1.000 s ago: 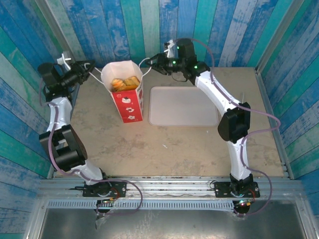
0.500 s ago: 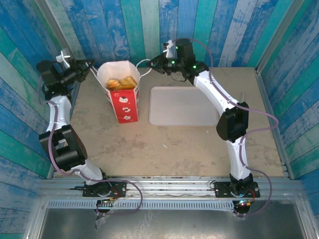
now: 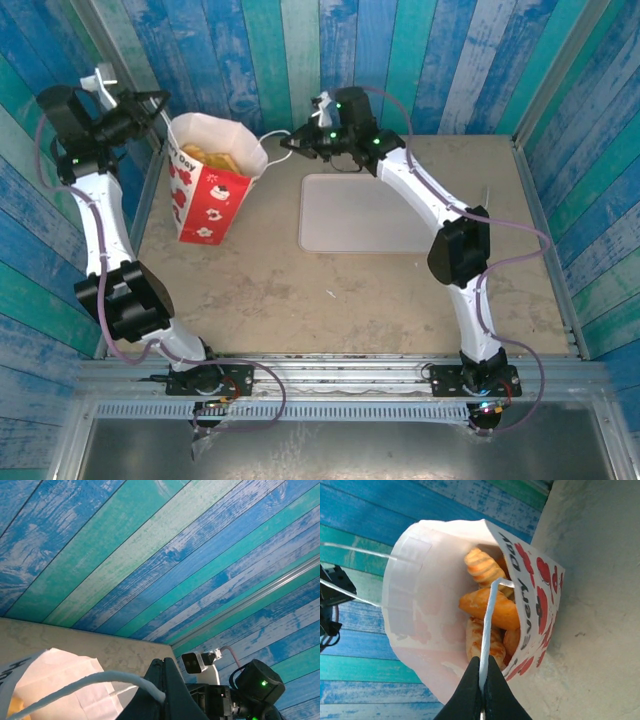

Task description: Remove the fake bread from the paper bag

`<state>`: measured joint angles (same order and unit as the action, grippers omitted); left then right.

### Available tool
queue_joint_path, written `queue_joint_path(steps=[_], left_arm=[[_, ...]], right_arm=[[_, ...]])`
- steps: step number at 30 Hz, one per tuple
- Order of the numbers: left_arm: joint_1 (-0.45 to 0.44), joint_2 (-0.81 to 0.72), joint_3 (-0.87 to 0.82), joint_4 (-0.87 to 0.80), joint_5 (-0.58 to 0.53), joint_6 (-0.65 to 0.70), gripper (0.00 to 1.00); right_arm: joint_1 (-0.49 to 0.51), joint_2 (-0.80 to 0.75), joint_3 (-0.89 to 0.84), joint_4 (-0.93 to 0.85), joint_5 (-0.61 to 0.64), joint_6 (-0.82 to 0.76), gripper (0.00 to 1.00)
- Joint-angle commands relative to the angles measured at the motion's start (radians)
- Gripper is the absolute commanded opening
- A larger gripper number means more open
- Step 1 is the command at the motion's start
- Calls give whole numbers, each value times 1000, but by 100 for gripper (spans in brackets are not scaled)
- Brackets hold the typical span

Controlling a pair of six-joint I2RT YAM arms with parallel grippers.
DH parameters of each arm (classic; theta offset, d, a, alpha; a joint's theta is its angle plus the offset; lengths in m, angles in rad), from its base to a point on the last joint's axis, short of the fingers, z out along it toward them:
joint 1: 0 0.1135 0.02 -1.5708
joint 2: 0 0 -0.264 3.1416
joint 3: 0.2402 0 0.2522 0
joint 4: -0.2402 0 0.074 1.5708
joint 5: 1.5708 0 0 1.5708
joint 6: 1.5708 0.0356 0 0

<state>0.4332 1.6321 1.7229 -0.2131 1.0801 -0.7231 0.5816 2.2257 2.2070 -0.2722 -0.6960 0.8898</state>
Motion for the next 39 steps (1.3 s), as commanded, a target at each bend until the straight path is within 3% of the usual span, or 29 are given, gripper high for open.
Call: queue_joint_path(steps=[1, 5, 8, 25, 39], left_arm=[[3, 57, 88, -261, -64, 229, 0], [-33, 62, 107, -447, -147, 422, 0], [-89, 70, 107, -512, -169, 485, 0], [-313, 15, -141, -294, -172, 384, 0], [-376, 2, -324, -181, -284, 331, 0]], right_arm=[[43, 25, -45, 60, -28, 24, 2], [49, 1, -169, 89, -28, 18, 3], [47, -41, -271, 108, -13, -3, 3], [-21, -164, -654, 160, 16, -44, 2], [-25, -83, -717, 179, 0, -58, 2]])
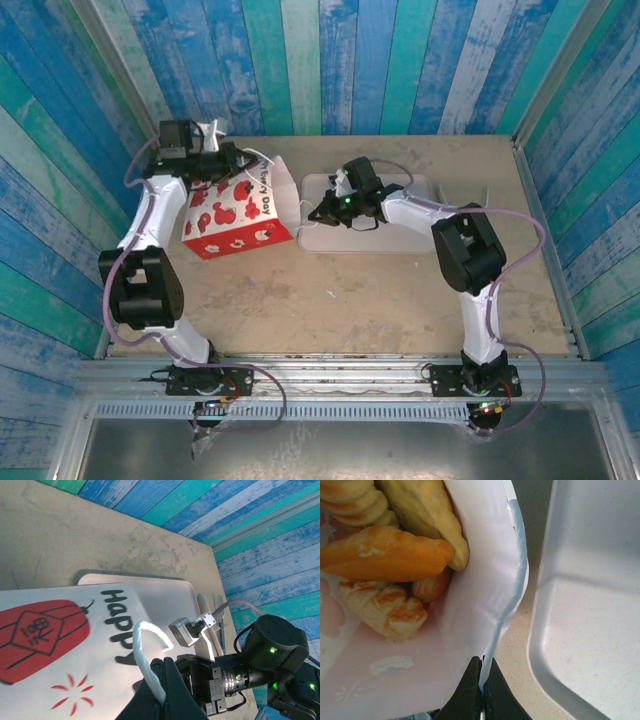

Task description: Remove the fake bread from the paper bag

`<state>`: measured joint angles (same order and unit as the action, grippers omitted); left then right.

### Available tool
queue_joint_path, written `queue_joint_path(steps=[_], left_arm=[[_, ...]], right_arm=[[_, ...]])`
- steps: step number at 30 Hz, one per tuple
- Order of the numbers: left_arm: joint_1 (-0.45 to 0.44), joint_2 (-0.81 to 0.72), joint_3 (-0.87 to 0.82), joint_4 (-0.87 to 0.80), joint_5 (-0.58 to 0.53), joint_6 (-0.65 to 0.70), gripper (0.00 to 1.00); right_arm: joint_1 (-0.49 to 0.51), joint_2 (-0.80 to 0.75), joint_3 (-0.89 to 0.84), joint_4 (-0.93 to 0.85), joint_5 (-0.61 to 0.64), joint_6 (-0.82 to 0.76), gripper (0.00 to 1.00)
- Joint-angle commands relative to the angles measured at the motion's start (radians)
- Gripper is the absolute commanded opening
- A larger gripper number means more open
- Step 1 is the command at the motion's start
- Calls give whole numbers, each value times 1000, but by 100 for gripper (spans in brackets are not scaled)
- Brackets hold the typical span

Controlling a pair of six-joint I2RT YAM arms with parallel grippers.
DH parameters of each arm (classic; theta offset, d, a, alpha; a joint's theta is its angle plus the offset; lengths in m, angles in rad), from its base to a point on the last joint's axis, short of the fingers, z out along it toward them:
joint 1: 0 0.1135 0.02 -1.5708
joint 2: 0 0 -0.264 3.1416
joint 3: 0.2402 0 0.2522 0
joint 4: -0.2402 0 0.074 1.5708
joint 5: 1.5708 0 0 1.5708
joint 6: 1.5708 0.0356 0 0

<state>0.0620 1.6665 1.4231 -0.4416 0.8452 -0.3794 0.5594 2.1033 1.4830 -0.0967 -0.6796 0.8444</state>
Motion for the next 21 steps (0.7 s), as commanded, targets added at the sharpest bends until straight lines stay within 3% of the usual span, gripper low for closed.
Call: queue_joint_path(steps=[1, 8, 11, 17, 21], left_arm=[[-5, -30, -26, 35, -64, -3, 0], [-5, -21, 2, -41, -158, 63, 0], [-5, -34, 20, -66, -247, 87, 0], [-4, -16, 36, -70, -85, 92, 0], [-12, -26, -3, -77, -51, 107, 0]], right_arm=[[-4, 50, 12, 3, -19, -10, 2], [0, 89, 32, 8, -33, -8, 1], [11, 89, 50, -4, -48, -27, 2], [19, 84, 40, -44, -9, -35, 3], [22, 61, 37, -95, 0, -82, 6]])
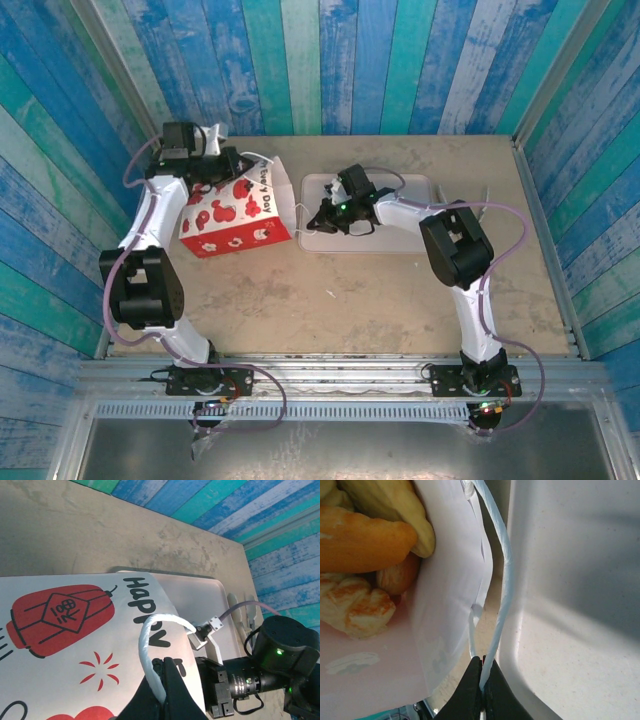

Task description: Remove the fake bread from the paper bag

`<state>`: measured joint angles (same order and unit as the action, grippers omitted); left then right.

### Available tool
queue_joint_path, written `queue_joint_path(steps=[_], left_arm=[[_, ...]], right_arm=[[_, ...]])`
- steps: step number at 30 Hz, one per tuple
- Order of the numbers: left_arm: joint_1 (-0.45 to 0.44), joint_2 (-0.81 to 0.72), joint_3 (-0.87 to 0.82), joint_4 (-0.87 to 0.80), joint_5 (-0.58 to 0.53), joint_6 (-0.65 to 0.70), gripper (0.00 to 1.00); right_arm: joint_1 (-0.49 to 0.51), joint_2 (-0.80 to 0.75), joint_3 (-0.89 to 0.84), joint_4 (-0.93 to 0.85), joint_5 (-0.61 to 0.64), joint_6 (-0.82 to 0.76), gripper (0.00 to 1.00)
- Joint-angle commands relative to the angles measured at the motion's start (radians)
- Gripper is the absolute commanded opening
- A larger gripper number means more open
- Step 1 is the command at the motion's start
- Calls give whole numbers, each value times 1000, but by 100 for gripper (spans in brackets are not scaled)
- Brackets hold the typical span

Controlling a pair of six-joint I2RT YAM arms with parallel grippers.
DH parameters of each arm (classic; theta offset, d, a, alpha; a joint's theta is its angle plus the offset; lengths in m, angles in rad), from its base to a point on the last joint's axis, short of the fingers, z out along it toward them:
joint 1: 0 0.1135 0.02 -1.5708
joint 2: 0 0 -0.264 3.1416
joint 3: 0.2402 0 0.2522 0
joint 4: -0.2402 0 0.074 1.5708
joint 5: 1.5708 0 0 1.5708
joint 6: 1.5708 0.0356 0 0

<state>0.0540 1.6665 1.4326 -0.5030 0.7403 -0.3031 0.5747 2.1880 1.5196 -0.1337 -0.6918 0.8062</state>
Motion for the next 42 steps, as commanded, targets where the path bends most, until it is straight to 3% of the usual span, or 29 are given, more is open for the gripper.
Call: queue_joint_path(steps=[1, 4, 7, 12, 18, 22, 27, 30, 35, 36, 37, 42], left_arm=[[-10, -32, -31, -4, 62, 26, 0], [-33, -46, -59, 9, 76, 25, 0], [-50, -65, -88, 49, 88, -9, 0], [-69, -108, -124, 132, 133, -68, 0], [-97, -115, -161, 272, 229, -166, 1], [-125, -92, -165, 328, 261, -206, 2], [-155, -64, -159, 357, 275, -224, 3], [-167, -56, -158, 354, 258, -222, 4], [-177, -59, -165, 281, 212, -168, 3], [-180, -63, -170, 282, 209, -166, 3], [-181, -68, -179, 287, 208, -169, 3], [-181, -82, -204, 312, 201, -182, 3]], right_arm=[[6, -33, -9, -58, 23, -47, 7], [1, -59, -20, -69, 35, -59, 14], [-12, -100, -18, -118, 56, -93, 27], [-43, -256, -59, -252, 231, -205, 42], [-112, -475, -146, -392, 519, -301, 48], [-181, -623, -243, -393, 621, -320, 49], [-319, -765, -355, -390, 644, -298, 51], [-405, -818, -416, -378, 627, -324, 59], [-523, -865, -473, -398, 663, -371, 84], [-535, -871, -476, -403, 677, -391, 97], [-542, -875, -484, -417, 708, -400, 100], [-628, -841, -464, -516, 665, -458, 100]])
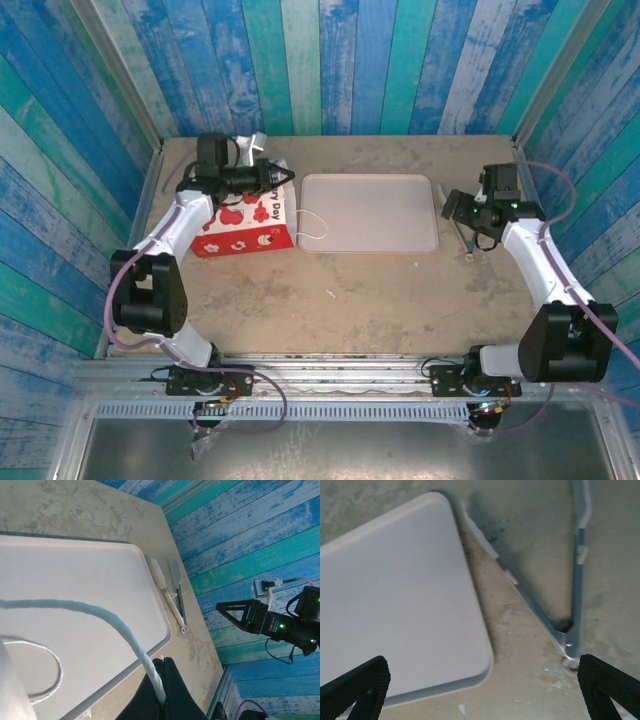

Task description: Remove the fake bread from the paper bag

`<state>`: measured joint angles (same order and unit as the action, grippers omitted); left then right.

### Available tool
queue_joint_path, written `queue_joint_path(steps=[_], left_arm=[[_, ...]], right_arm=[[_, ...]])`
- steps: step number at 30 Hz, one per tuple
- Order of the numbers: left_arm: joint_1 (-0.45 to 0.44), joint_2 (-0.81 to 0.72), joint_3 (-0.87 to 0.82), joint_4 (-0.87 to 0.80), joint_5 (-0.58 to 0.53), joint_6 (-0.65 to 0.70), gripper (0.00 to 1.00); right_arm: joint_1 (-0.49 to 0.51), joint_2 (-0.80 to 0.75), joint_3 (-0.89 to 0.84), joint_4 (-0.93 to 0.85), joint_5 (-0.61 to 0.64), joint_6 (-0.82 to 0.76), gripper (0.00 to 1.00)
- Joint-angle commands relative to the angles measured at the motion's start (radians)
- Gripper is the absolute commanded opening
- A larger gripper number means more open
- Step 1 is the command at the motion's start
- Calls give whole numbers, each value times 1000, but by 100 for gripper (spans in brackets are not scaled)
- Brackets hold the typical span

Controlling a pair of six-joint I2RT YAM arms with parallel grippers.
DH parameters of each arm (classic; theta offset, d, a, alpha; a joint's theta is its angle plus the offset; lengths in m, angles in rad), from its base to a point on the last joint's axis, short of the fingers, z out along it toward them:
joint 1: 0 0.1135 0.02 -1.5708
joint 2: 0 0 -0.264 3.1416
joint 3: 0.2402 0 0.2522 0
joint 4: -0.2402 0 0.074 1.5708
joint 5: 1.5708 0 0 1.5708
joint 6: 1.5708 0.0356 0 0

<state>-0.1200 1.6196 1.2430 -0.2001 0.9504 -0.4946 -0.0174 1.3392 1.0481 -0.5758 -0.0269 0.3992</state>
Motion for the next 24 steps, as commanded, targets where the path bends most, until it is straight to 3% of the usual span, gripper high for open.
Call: queue_joint_path(steps=[1, 5, 12, 17, 24], left_arm=[[-7, -37, -16, 14, -9, 6, 3], [-7, -42, -17, 15, -28, 0, 4], [-7, -49, -16, 2, -50, 16, 4], [-7, -56, -13, -3, -52, 22, 4], [-7, -45, 32, -79, -40, 92, 4]], right_arm=[[-45, 25, 12, -86, 0, -59, 100], [-65, 158, 116, -241, 38, -83, 100], [-65, 396, 249, -330, 31, -211, 95], [-66, 517, 339, -404, 137, -253, 90], [-74, 667, 449, -472, 81, -353, 91]])
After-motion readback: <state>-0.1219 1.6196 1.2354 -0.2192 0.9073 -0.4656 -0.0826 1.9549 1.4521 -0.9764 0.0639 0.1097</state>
